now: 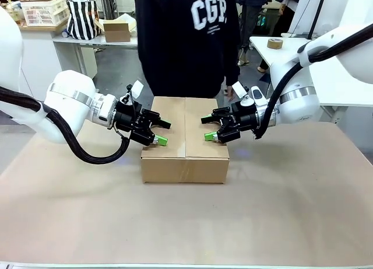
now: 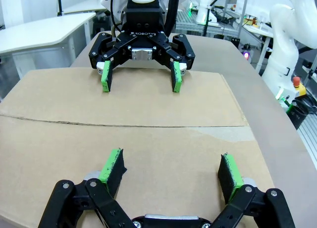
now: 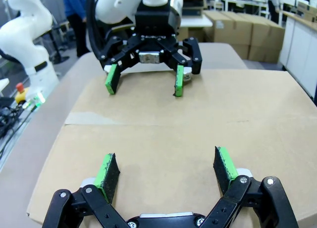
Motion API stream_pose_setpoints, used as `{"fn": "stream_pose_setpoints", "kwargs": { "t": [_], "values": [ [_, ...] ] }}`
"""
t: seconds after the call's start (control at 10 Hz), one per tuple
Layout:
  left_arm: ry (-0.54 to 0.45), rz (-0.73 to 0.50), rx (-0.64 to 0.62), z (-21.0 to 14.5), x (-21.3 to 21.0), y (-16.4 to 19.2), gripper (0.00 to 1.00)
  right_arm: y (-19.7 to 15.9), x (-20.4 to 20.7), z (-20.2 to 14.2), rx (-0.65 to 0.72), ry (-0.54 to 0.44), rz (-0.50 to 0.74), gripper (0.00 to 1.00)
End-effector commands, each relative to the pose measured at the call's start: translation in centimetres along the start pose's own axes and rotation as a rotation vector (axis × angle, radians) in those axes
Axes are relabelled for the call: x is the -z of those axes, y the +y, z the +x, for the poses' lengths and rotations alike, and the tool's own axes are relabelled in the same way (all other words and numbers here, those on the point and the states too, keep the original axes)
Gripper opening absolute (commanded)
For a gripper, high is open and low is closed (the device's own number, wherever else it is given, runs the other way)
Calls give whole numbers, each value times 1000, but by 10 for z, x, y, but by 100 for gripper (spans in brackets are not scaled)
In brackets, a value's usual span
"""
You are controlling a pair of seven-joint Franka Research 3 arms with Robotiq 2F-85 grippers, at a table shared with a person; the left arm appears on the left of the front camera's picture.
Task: Pack the gift set into the box.
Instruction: Press and hold the closed box until the human finishes sealing it.
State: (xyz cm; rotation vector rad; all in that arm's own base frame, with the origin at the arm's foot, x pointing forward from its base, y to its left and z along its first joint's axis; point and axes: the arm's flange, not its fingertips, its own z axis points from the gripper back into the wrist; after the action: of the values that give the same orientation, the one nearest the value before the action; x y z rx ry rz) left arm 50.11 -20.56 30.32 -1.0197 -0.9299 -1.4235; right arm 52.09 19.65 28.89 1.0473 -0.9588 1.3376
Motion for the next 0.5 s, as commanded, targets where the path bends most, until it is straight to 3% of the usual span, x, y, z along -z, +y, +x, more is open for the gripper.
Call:
{"fn": "stream_pose_setpoints", "kwargs": {
  "t": [0.0, 0.4],
  "values": [
    [7, 1, -6, -4, 1, -1, 100, 2, -1, -3, 10, 4, -11, 100],
    [7, 1, -6, -4, 1, -1, 100, 2, -1, -3, 10, 4, -11, 100]
  ]
}}
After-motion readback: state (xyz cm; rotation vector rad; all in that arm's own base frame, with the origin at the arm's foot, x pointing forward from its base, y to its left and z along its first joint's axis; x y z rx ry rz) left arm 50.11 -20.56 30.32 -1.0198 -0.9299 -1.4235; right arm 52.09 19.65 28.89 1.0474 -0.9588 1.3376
